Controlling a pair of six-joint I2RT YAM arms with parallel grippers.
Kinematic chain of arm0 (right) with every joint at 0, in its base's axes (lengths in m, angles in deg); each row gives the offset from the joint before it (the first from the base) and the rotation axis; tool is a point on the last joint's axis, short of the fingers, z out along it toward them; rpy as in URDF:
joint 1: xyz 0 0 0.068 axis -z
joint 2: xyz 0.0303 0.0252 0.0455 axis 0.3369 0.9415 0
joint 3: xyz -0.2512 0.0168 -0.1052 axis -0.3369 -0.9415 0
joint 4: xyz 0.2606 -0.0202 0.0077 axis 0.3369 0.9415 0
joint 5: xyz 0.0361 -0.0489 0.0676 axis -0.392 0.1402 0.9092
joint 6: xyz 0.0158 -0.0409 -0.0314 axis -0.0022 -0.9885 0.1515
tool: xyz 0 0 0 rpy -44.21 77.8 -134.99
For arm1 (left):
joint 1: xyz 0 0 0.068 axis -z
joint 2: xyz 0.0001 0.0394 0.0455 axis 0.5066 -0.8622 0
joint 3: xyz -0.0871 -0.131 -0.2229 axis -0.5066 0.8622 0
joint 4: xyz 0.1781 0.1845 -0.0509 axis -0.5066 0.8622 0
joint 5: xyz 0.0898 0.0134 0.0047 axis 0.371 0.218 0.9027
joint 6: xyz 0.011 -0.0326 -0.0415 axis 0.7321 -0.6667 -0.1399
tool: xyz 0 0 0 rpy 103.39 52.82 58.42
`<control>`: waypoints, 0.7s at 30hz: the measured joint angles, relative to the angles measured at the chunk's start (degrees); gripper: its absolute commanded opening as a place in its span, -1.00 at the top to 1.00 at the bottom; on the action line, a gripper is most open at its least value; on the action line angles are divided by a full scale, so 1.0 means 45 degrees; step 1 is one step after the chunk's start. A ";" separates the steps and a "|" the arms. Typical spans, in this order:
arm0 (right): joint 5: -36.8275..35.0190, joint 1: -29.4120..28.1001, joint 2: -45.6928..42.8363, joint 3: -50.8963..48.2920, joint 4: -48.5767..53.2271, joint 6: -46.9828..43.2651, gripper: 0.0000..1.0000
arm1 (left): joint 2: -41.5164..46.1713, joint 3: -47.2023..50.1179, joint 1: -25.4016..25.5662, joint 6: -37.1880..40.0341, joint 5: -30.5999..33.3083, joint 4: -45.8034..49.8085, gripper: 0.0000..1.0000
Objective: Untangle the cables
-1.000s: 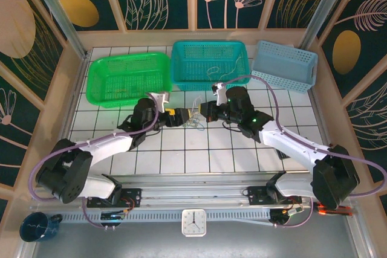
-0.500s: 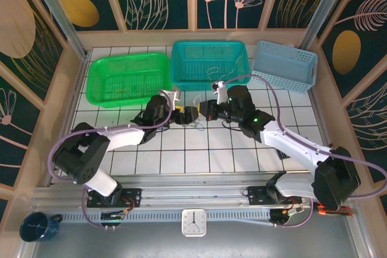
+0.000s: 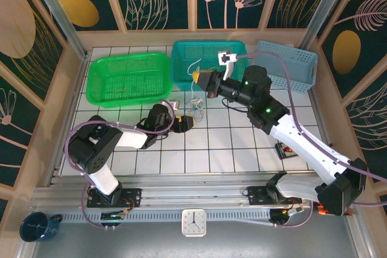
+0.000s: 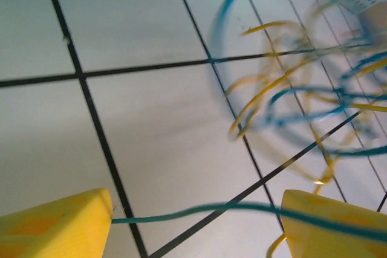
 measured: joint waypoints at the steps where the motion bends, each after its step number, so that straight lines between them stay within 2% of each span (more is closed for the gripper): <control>1: 0.0058 0.0000 0.0000 0.0170 -0.0117 0.0039 1.00 | -0.0010 0.0058 0.0000 0.0000 0.0000 -0.0005 -0.44; 9: 0.0165 0.0000 0.0078 0.0738 -0.0646 0.0068 1.00 | 0.0350 0.0437 0.0000 0.0024 -0.0044 -0.0185 -0.68; 21: -0.0656 0.0000 0.0223 -0.0704 -0.0529 -0.0228 1.00 | 0.3750 0.2118 0.0000 0.0112 0.0024 0.0797 -0.87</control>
